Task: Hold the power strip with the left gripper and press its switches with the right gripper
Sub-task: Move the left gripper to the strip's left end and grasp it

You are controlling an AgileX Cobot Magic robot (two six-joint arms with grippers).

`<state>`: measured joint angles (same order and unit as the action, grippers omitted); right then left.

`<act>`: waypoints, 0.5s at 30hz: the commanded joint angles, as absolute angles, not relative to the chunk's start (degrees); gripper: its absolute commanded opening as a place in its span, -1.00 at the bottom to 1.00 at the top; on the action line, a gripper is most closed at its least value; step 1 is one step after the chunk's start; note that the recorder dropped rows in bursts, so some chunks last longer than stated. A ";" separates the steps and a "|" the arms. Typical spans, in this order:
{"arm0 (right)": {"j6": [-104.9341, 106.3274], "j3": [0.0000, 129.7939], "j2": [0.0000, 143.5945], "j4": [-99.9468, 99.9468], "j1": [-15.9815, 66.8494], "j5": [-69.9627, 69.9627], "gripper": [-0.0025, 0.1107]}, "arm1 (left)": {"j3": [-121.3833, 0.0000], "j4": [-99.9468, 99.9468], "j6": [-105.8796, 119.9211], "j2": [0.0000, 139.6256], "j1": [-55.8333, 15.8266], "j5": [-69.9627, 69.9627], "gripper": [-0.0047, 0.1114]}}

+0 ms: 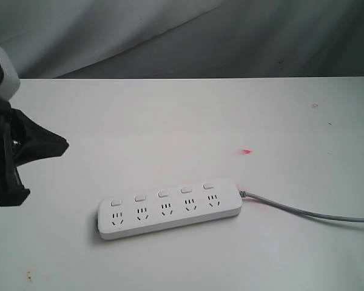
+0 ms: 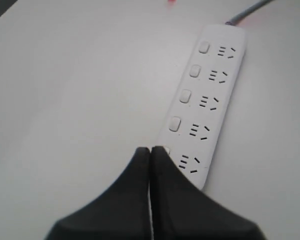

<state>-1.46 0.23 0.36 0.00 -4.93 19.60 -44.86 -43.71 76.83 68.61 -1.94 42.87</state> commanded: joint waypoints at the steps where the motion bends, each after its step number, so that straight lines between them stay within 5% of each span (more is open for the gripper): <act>1: -1.62 0.00 0.00 0.00 -5.31 19.44 -0.96 | -42.40 -47.57 84.90 71.15 -2.22 40.22 -0.92; 15: -1.62 0.00 0.00 0.00 -5.31 19.44 -0.96 | -42.16 -44.51 85.79 79.45 -2.22 39.06 -0.92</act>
<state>-1.46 0.23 0.36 0.00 -4.93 19.60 -42.23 -44.04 85.42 78.87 -2.03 39.49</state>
